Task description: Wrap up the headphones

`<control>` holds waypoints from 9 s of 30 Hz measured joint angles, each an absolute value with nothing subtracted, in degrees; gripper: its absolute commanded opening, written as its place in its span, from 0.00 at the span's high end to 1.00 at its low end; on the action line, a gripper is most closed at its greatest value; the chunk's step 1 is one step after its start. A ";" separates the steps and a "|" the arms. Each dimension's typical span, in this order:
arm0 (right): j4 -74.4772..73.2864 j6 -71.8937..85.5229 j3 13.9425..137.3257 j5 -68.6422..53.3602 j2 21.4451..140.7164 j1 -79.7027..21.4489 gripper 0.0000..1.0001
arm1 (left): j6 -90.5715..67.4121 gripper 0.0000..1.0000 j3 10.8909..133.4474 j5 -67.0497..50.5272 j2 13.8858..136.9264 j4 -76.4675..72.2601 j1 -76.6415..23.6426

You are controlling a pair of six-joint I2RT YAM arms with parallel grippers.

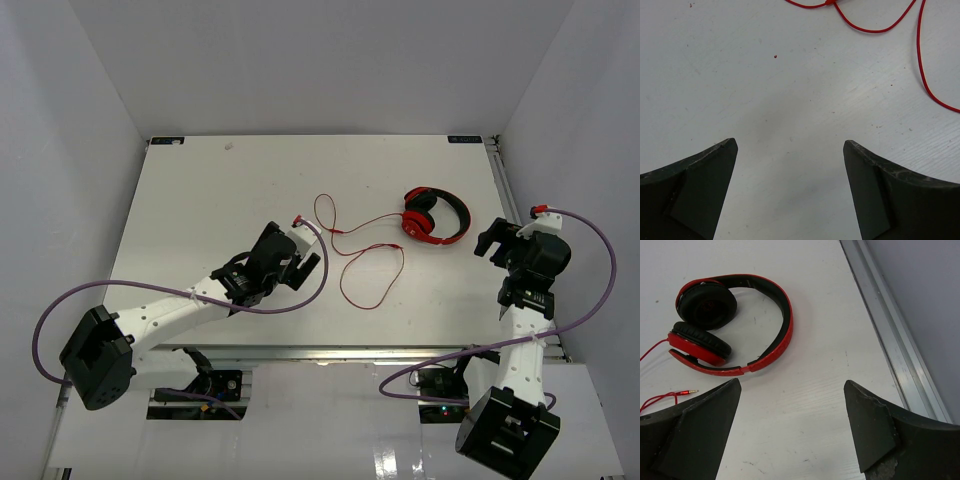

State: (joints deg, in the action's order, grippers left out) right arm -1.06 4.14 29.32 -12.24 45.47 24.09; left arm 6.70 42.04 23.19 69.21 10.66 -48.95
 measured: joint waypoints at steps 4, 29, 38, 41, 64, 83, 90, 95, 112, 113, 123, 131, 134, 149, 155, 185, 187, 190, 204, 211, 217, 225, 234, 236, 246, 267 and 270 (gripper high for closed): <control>-1.06 3.40 29.32 -14.79 45.47 24.31 0.10 | 6.63 0.02 42.04 23.05 69.21 10.66 -48.95; -13.38 -3.58 63.48 -15.42 89.40 17.55 0.21 | 6.63 0.02 42.04 21.98 68.36 10.68 -48.95; -15.33 -4.14 72.06 -7.82 105.06 13.31 0.39 | 6.68 0.02 42.04 21.65 67.75 10.70 -48.95; -14.98 -5.14 73.79 -6.28 107.78 12.64 0.49 | 6.69 0.02 42.04 21.58 67.73 10.68 -48.95; -16.03 -12.87 77.80 -12.83 115.48 12.80 0.91 | 7.07 0.02 42.04 20.72 67.72 10.70 -48.95; -17.02 -12.04 50.99 -27.84 74.70 13.65 0.92 | 6.11 0.02 33.44 -11.04 50.65 0.52 -48.93; -22.82 -20.08 48.84 -38.78 58.49 14.94 0.92 | -2.49 0.02 32.80 -19.29 51.07 -3.43 -49.10; -28.35 -25.67 48.87 -44.89 53.44 14.90 0.92 | -6.08 0.02 30.88 -22.22 50.54 -7.05 -49.36; -34.19 -18.35 57.83 -51.83 49.94 14.90 0.92 | 0.41 0.02 25.10 -32.14 65.69 -30.63 -51.10; -33.84 -17.10 58.21 -52.02 49.91 14.90 0.92 | 0.22 0.02 25.05 -32.17 66.60 -32.54 -51.27; -26.84 -3.62 58.99 -53.06 50.03 14.90 0.92 | -7.91 0.02 25.31 -26.17 79.70 -53.13 -52.36; -22.37 3.74 60.71 -51.81 50.75 14.90 0.92 | -15.23 0.03 28.28 -25.73 92.20 -64.06 -56.08; -21.42 5.42 61.10 -51.38 51.02 14.90 0.92 | -17.48 0.05 29.26 -25.76 95.93 -67.64 -57.32; -20.37 8.74 61.46 -50.75 52.14 14.90 0.92 | -19.26 0.04 33.54 -19.26 107.77 -73.76 -60.38; -20.34 9.14 61.49 -50.80 52.14 14.90 0.92 | -13.05 0.02 36.58 -16.46 107.77 -69.31 -60.38; -19.27 10.13 61.47 -51.84 51.55 14.90 0.92 | -1.62 0.99 45.36 -29.22 114.69 -54.56 -60.32; -19.27 10.11 61.47 -51.82 51.55 14.90 0.92 | -1.93 1.00 44.88 -29.16 114.63 -54.36 -60.22; -19.26 10.09 61.37 -51.81 51.48 14.90 0.92 | -2.18 1.00 42.89 -28.93 113.62 -53.74 -59.95; -20.06 0.99 59.13 -56.23 49.12 14.90 0.92 | 1.50 1.00 35.09 -34.88 89.52 -33.57 -46.29; -24.42 -10.12 58.33 -56.47 47.13 14.88 0.92 | 7.31 1.00 45.06 -38.38 87.30 -9.20 -35.51; -26.67 -15.70 58.19 -51.22 45.99 14.90 0.92 | 10.56 1.00 46.52 -38.02 84.22 4.62 -28.74; -27.25 -21.78 54.33 -40.33 45.46 14.88 0.92 | 10.72 1.00 54.82 -26.01 78.01 16.36 -23.46; -25.56 -22.49 49.57 -28.63 47.56 14.80 0.92 | 11.88 1.00 62.74 -27.23 68.44 22.67 -23.70; -24.73 -22.54 49.24 -26.88 48.89 14.12 0.92 | 11.80 1.00 64.26 -28.44 66.62 23.78 -24.07; -22.35 -24.08 46.96 -13.64 54.63 -8.25 0.92 | 9.26 1.00 89.50 -29.18 76.25 29.34 -33.63; -20.01 -24.88 49.80 -12.71 61.34 -25.01 0.92 | 9.21 1.00 114.76 -20.90 99.50 35.61 -39.58; -20.30 -25.20 49.80 -16.16 58.45 -25.17 0.92 | 9.16 1.00 116.63 -19.84 103.31 35.39 -39.31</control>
